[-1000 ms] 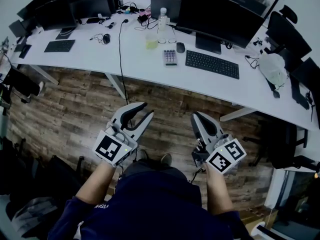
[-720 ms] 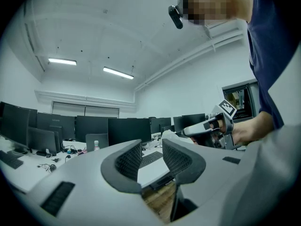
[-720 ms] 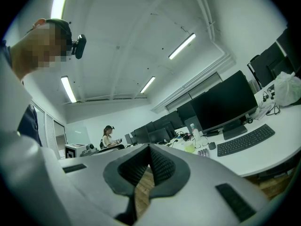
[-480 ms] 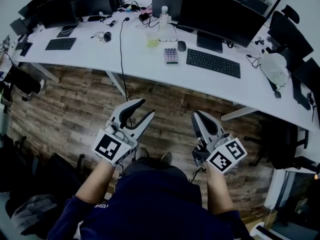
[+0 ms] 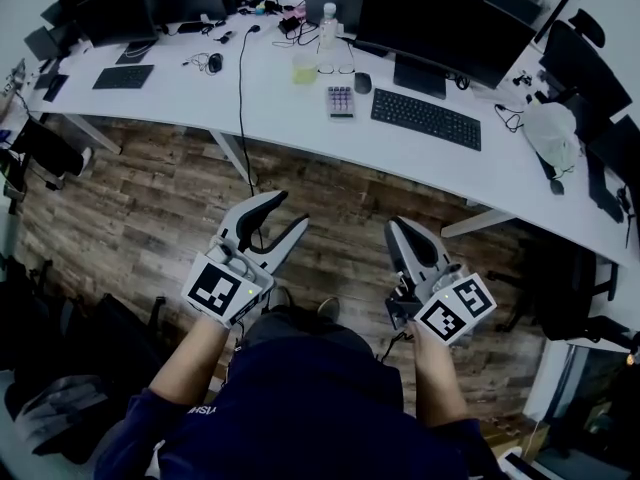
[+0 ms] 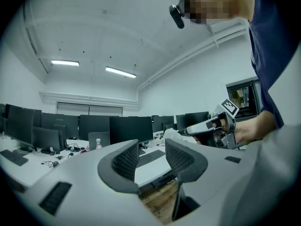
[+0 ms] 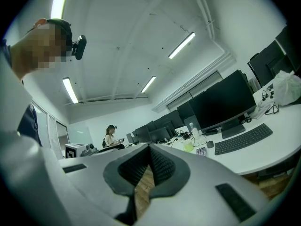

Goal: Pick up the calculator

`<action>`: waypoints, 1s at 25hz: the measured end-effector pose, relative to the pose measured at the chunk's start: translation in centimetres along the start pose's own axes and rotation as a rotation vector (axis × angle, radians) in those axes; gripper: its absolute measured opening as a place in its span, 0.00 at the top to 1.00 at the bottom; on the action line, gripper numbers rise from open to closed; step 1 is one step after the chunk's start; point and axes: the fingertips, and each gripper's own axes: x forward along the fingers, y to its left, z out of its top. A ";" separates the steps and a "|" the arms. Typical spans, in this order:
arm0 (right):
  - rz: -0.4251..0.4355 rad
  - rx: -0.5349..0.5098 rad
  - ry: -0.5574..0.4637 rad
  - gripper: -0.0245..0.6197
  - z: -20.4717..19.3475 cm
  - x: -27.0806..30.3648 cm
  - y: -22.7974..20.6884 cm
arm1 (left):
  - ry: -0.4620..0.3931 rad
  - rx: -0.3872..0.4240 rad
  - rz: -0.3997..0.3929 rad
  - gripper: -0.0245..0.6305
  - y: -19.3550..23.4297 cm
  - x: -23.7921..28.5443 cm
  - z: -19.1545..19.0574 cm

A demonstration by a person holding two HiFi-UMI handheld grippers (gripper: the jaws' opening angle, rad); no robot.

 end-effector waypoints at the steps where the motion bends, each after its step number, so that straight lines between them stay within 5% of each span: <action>1: 0.005 0.000 0.002 0.96 -0.1 -0.3 -0.1 | 0.001 0.002 0.004 0.67 -0.4 0.1 0.0; 14: 0.034 0.008 0.002 0.96 0.6 -3.3 -3.2 | 0.003 0.016 0.043 0.67 -3.3 2.5 0.6; 25: 0.052 -0.002 -0.006 0.96 1.8 -1.8 -5.3 | -0.008 0.026 0.067 0.67 -1.6 4.5 0.9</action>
